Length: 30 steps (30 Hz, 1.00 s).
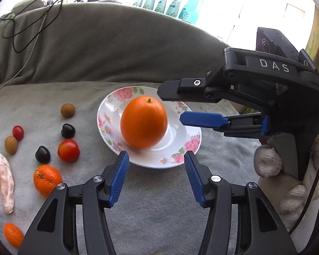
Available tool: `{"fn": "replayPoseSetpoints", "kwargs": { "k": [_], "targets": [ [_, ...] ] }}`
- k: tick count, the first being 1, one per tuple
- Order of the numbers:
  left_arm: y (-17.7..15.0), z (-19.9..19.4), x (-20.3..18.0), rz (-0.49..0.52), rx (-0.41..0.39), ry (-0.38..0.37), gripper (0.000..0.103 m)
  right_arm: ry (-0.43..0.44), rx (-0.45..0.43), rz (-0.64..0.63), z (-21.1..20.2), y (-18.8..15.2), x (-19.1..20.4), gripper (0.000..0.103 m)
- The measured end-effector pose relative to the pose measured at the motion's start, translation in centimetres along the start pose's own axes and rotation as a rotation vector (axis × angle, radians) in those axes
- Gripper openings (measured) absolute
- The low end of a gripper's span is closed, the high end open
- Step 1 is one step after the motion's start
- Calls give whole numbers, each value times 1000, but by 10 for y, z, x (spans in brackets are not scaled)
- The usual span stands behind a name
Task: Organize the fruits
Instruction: 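Carry the orange with the right gripper onto the white floral plate, then open the right gripper to release the orange and withdraw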
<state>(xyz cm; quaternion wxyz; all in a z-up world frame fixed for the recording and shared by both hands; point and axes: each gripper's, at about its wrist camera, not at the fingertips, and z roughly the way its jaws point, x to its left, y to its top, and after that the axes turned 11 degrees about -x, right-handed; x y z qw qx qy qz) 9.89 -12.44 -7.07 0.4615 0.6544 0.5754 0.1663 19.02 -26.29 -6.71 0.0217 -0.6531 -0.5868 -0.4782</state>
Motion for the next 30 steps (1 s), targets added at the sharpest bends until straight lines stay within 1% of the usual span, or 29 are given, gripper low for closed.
{"fn": "replayPoseSetpoints", "kwargs": {
  "k": [3,11,15,17,18,19,22,23,27,28,29,30],
  "targets": [
    [1,-1,-1,0,-3,1,53,7,-15,7,-6,4,-2,62],
    [-2,-13,-1,14,-14,13,53,-63,-51,-60,-15,-1,-4,62],
    [-1,-18,-1,20,-20,23,54,-77,-63,-79,-19,-4,-5,63],
    [0,-21,-1,20,-22,28,54,-88,-73,-92,-21,-5,-3,67],
    [0,-22,0,19,-24,31,54,-94,-83,-100,-23,-6,-2,74],
    [0,-23,0,19,-26,35,54,-97,-95,-108,-25,-7,0,78],
    [0,-27,2,25,-28,44,58,-109,-112,-144,-28,-9,7,78],
    [0,-28,3,25,-31,48,61,-110,-116,-156,-29,-10,10,78],
    [-1,-37,10,22,-42,62,62,-106,-122,-173,-30,-13,15,79],
    [0,-40,12,23,-44,71,64,-103,-120,-176,-30,-14,16,82],
    [-1,-41,13,23,-47,80,68,-99,-120,-181,-29,-14,17,84],
    [-1,-43,15,23,-50,85,69,-96,-121,-186,-28,-15,19,87]
  ]
}}
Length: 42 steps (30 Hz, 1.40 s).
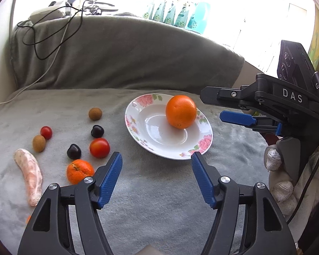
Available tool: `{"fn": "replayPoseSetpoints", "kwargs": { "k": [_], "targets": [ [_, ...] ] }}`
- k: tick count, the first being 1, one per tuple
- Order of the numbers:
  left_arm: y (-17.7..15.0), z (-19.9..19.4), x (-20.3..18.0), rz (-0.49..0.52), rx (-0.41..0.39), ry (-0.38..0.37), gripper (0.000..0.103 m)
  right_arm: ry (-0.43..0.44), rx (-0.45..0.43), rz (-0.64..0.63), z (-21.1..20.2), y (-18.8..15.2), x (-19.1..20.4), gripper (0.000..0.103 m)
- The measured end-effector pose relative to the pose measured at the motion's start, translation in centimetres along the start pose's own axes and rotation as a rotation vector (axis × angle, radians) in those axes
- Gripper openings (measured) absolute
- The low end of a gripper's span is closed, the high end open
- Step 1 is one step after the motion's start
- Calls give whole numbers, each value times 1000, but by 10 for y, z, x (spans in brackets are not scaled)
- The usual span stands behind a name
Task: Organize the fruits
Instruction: 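Open the right gripper to release the orange and withdraw, then move the right gripper to the peeled pomelo segment and close on it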
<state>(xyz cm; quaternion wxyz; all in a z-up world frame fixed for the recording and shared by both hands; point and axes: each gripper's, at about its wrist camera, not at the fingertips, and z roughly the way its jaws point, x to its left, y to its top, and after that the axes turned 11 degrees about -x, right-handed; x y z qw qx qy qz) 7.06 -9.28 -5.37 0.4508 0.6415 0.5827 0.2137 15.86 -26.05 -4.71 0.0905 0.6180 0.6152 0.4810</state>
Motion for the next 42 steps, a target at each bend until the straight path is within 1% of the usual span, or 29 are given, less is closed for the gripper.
{"fn": "replayPoseSetpoints", "kwargs": {
  "k": [6,10,14,19,23,28,33,39,41,42],
  "targets": [
    [-1,-15,15,8,-14,53,70,1,11,-55,5,-2,17,88],
    [-2,-27,32,-5,-26,95,70,-5,12,-115,9,-4,34,96],
    [-5,-38,54,-28,-37,140,70,13,26,-156,14,-6,52,96],
    [-10,-50,80,-63,-44,201,70,20,70,-187,30,-9,72,96],
    [-14,-58,99,-95,-50,242,70,45,117,-207,47,-15,89,96],
    [-18,-65,117,-122,-49,280,70,112,180,-226,68,-26,110,96],
    [-24,-67,127,-140,-41,292,70,166,238,-220,91,-35,129,96],
    [-33,-63,139,-186,-14,279,69,214,310,-208,118,-41,147,96],
    [-37,-62,143,-209,-6,269,69,225,335,-207,128,-44,153,94],
    [-38,-61,146,-219,-1,265,69,226,350,-199,134,-45,154,90]
  ]
}}
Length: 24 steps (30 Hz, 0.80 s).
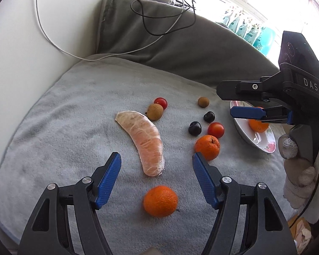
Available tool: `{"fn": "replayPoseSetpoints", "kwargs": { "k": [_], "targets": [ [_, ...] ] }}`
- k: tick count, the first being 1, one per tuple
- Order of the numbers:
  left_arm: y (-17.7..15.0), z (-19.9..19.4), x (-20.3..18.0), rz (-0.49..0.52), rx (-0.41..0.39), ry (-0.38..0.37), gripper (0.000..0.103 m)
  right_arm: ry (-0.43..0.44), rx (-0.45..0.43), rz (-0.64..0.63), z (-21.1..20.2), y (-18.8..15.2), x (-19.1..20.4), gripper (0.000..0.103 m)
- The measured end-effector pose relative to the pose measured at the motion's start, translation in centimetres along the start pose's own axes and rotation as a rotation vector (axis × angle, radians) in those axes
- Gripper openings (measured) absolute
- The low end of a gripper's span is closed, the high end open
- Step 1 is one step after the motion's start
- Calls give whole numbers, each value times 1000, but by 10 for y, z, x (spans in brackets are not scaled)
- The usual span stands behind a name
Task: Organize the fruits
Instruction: 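Move the right gripper to the peeled pomelo segment and close on it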
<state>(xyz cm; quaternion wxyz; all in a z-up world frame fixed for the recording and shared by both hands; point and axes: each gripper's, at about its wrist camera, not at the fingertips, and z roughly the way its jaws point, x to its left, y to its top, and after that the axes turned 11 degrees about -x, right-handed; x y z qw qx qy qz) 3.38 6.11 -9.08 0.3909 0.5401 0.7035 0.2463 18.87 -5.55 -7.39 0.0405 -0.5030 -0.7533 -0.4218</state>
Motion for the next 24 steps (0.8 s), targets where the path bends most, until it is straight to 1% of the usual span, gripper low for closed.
{"fn": "replayPoseSetpoints", "kwargs": {
  "k": [1,5,7,8,11,13,14,17,19,24],
  "targets": [
    [-1,1,2,-7,6,-4,69,10,16,13,6,1,0,86],
    [-3,6,7,-38,27,-29,69,37,70,30,28,1,3,76],
    [-3,8,9,-68,38,-51,69,47,93,31,38,1,6,66],
    [-3,10,11,-79,42,-58,65,54,103,34,42,1,6,65],
    [-4,15,12,-88,56,-62,64,65,137,37,57,1,10,61],
    [-6,19,11,-90,70,-73,60,64,158,26,67,1,14,55],
    [-6,21,11,-91,78,-79,58,64,169,18,71,1,16,54],
    [-7,27,11,-104,94,-92,54,56,206,17,88,-1,19,49],
    [-7,29,11,-111,101,-89,52,52,227,23,97,-2,19,43],
    [-7,33,13,-121,107,-95,51,41,245,29,110,-3,17,42]
  ]
}}
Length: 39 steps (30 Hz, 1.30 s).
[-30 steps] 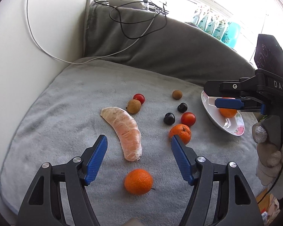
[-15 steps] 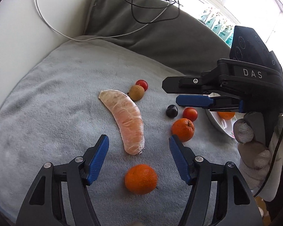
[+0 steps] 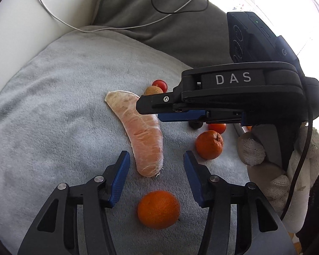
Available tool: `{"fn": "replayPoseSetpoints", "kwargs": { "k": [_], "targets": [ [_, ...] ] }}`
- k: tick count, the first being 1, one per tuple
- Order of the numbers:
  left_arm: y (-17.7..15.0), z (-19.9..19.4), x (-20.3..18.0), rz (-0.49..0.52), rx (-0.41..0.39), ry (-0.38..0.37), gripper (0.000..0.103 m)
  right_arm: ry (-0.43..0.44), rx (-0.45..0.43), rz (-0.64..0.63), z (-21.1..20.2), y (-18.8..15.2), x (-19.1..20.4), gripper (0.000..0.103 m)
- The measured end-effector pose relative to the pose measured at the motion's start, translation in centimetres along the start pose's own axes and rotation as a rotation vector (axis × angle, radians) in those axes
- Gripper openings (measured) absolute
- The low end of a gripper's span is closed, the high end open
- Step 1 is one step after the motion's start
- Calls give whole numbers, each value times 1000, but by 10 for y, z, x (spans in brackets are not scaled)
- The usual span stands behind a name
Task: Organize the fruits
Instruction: 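Move the right gripper to the peeled pomelo segment and close on it, then lift the pomelo segment with the right gripper toward the plate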
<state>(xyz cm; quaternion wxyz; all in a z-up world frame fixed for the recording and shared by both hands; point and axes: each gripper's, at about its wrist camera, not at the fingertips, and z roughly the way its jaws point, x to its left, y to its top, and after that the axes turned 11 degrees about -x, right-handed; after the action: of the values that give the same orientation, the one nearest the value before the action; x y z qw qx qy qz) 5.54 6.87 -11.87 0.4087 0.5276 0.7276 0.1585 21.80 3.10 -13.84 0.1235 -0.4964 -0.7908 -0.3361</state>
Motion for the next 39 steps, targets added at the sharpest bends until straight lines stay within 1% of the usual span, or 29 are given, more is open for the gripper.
{"fn": "replayPoseSetpoints", "kwargs": {
  "k": [5,11,14,15,27,39],
  "targets": [
    [3,6,1,3,5,2,51,6,13,-4,6,0,2,41],
    [9,18,0,19,5,11,49,-20,33,-11,18,-1,4,36],
    [10,23,1,26,5,17,47,-11,34,3,20,-1,4,34],
    [10,24,1,28,6,19,46,-9,33,11,20,-1,3,31],
    [9,22,4,32,-13,42,35,-2,7,39,14,-3,3,30],
    [5,9,2,36,-30,52,30,12,-20,49,-3,-4,2,29]
  ]
}}
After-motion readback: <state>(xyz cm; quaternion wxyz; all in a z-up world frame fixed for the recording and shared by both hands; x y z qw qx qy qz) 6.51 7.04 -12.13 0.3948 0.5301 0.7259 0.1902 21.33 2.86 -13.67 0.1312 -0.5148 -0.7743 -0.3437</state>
